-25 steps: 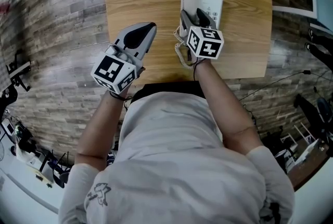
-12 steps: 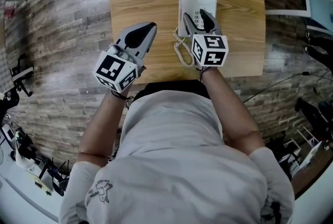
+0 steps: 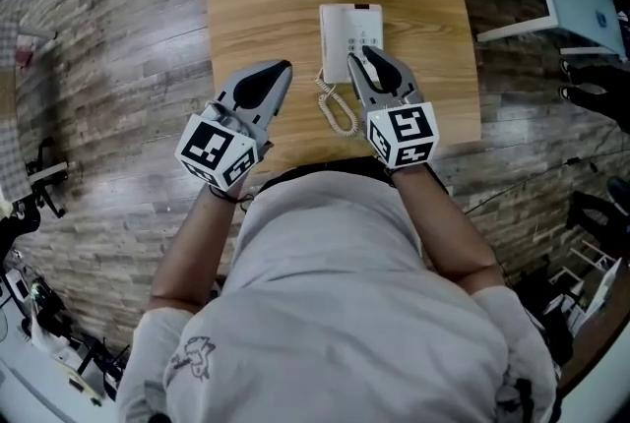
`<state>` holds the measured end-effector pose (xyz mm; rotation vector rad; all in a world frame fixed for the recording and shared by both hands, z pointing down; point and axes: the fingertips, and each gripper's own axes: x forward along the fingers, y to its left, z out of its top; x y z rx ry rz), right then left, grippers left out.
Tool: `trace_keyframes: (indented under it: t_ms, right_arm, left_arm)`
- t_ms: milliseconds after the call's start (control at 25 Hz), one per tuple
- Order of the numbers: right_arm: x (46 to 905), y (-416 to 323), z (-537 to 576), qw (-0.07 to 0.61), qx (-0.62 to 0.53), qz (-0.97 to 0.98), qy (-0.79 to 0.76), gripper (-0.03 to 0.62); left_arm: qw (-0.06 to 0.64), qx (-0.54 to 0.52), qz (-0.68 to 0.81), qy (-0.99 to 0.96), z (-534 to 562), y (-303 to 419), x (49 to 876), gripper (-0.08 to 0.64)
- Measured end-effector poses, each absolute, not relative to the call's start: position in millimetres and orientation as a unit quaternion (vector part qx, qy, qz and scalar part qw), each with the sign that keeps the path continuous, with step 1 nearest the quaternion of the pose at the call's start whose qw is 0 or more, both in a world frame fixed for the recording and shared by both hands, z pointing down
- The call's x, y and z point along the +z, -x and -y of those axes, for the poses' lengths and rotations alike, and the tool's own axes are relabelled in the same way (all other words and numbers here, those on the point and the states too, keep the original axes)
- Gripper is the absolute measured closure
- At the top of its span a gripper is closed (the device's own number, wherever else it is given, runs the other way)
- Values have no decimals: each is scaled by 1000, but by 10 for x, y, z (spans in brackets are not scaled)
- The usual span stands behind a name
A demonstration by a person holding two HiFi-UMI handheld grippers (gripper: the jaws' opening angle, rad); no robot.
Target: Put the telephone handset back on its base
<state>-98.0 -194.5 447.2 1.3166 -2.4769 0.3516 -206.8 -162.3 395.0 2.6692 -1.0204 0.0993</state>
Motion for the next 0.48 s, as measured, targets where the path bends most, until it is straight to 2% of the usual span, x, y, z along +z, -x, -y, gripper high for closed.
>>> trace_keyframes:
  t_ms: [240, 480]
  right_arm:
    - [3998, 936, 1613, 128, 107, 895, -414, 561]
    - [3661, 789, 1373, 106, 94, 917, -373, 586]
  left_arm:
    - [106, 33, 352, -929, 1448, 1933, 3684, 555]
    - [102, 26, 369, -924, 1288, 1729, 3505, 555]
